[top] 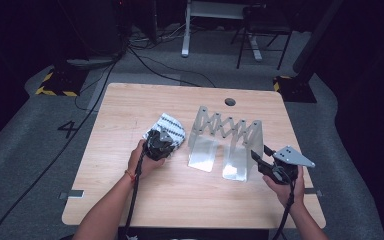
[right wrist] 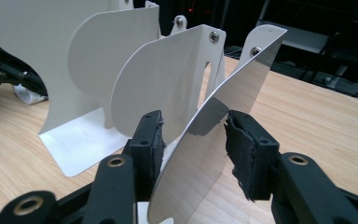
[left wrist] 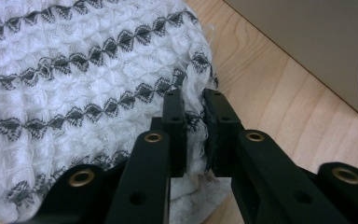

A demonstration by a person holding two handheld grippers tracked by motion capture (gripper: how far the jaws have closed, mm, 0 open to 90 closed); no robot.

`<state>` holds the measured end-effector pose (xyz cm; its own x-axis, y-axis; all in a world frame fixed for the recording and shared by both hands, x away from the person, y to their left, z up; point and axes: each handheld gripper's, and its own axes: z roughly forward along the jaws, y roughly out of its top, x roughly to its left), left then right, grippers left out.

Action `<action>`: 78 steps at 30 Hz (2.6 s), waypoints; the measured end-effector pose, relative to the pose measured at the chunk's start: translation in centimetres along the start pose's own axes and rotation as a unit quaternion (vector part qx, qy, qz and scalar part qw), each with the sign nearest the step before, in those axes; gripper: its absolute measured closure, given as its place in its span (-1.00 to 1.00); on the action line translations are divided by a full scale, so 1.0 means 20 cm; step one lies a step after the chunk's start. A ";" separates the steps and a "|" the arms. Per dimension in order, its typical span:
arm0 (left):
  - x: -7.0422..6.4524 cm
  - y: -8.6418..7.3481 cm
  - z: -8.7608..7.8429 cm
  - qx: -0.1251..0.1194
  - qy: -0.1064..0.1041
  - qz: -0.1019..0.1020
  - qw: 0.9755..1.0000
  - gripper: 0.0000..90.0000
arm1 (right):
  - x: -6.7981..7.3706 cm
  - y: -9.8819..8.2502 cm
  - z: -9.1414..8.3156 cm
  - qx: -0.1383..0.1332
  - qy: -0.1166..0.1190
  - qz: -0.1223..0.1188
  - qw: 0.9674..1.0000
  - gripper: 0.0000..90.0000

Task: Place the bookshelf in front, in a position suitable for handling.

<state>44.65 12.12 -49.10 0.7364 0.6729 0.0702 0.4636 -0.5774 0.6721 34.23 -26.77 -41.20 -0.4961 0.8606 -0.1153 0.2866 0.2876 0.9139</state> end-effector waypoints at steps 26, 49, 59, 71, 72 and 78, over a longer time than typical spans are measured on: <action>-0.19 -0.30 -0.32 0.023 -0.065 0.001 0.998 0.82 | 0.08 0.02 -0.02 -0.004 0.037 -0.011 0.999 0.24; -0.30 0.13 -0.43 -0.143 0.008 -0.043 0.989 -0.31 | -0.22 0.42 0.11 0.018 0.048 -0.034 0.998 0.16; -0.33 0.28 -0.34 -0.142 0.026 -0.046 0.988 -0.26 | -0.31 0.45 0.34 0.047 0.088 -0.044 0.994 0.31; -0.26 0.31 -0.33 -0.145 0.040 -0.050 0.987 0.19 | -0.31 0.43 0.45 0.074 0.102 -0.042 0.991 0.51; -0.25 0.32 -0.33 -0.140 0.041 -0.043 0.988 0.26 | -0.30 0.43 0.45 0.080 0.106 -0.047 0.990 0.53; -0.24 0.33 -0.33 -0.130 0.049 -0.031 0.990 0.51 | -0.30 0.42 0.43 0.081 0.111 -0.038 0.990 0.61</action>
<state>40.84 8.09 -40.25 0.6524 0.7530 0.0852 0.3550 -0.4029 0.8436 46.66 -25.81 -36.17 -0.6841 0.7254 -0.0766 0.3600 0.4271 0.8294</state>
